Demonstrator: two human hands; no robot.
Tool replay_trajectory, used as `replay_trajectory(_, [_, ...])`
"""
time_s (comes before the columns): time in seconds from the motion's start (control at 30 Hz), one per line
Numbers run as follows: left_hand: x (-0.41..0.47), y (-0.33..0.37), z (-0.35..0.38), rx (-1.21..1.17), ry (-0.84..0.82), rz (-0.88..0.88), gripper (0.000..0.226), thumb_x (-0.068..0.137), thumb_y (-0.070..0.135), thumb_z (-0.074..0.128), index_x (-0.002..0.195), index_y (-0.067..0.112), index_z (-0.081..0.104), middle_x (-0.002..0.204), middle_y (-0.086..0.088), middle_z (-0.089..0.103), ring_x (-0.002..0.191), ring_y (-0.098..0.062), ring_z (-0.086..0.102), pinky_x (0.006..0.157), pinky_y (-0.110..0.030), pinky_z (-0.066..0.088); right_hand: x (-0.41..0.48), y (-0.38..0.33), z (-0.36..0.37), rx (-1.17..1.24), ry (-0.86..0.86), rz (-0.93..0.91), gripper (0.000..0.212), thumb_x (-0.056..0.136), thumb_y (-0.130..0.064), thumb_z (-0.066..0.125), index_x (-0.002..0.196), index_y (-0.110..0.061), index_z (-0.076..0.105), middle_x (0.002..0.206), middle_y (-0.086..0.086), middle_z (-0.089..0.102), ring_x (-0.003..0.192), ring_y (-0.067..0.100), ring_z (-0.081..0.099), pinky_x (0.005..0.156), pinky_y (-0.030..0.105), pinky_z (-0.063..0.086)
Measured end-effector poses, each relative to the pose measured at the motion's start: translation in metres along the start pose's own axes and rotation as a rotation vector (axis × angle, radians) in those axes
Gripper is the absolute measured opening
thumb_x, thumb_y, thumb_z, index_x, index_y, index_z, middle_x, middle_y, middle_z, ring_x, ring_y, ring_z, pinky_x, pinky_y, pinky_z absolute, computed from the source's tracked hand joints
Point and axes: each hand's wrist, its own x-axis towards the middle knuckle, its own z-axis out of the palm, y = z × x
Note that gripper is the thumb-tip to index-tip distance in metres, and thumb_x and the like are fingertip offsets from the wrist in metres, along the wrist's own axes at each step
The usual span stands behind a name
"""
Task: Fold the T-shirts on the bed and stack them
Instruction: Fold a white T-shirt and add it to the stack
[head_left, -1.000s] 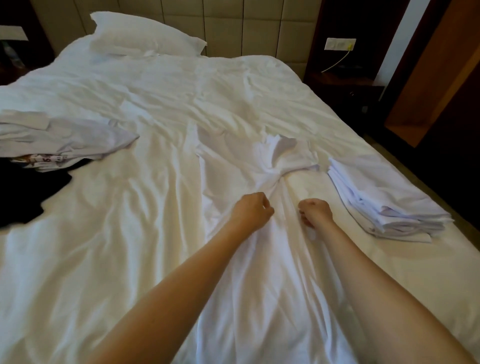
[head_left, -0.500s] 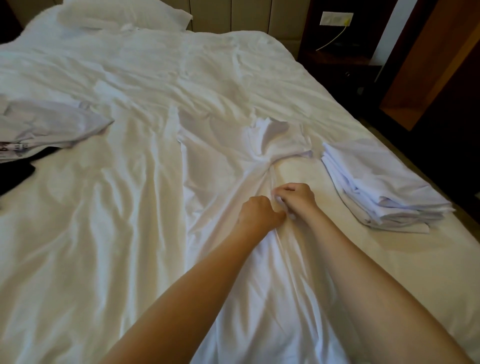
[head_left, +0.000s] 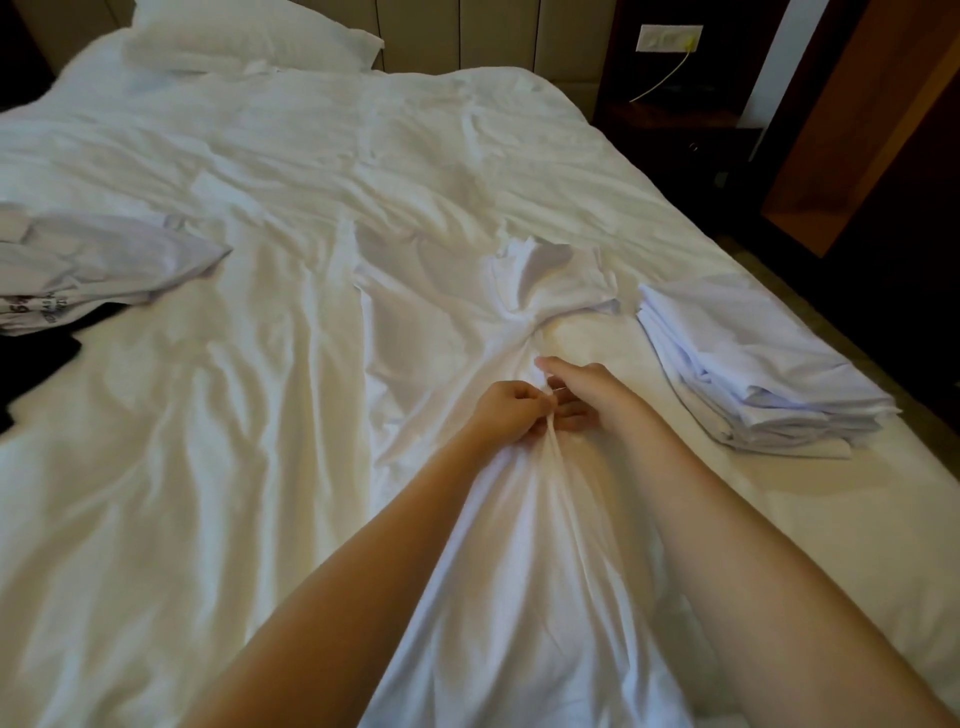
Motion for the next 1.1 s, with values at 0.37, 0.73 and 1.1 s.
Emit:
replay_trajectory(0.37, [-0.001, -0.006, 0.043, 0.170, 0.074, 0.031, 0.024, 0.095, 0.028, 0.049, 0.085, 0.011, 0.063, 0.091, -0.012, 0.067, 0.087, -0.027, 0.062, 0.088, -0.034, 0.048, 0.007, 0.024, -0.010, -0.097, 0.203, 0.046, 0.014, 0.077, -0.018, 0.067, 0.073, -0.006, 0.061, 0.083, 0.012, 0.063, 0.080, 0.028, 0.064, 0.065, 0.031, 0.054])
replay_trajectory(0.73, [-0.050, -0.018, 0.028, 0.209, 0.129, 0.019, 0.025, 0.089, 0.005, 0.042, 0.105, 0.008, 0.061, 0.109, -0.017, 0.064, 0.105, -0.029, 0.059, 0.080, -0.026, 0.042, -0.073, 0.077, -0.011, 0.126, -0.105, 0.089, 0.017, 0.082, -0.015, 0.068, 0.089, 0.000, 0.065, 0.072, 0.010, 0.062, 0.058, 0.018, 0.059, 0.054, 0.027, 0.052])
replay_trajectory(1.1, [-0.098, -0.023, 0.046, 0.201, 0.172, 0.093, 0.024, 0.094, 0.008, 0.040, 0.110, 0.008, 0.058, 0.098, -0.008, 0.058, 0.078, -0.017, 0.051, 0.065, -0.024, 0.042, -0.143, 0.126, -0.018, 0.131, -0.042, 0.027, 0.022, 0.097, -0.015, 0.050, 0.079, -0.007, 0.060, 0.071, 0.006, 0.063, 0.062, 0.016, 0.059, 0.057, 0.025, 0.048])
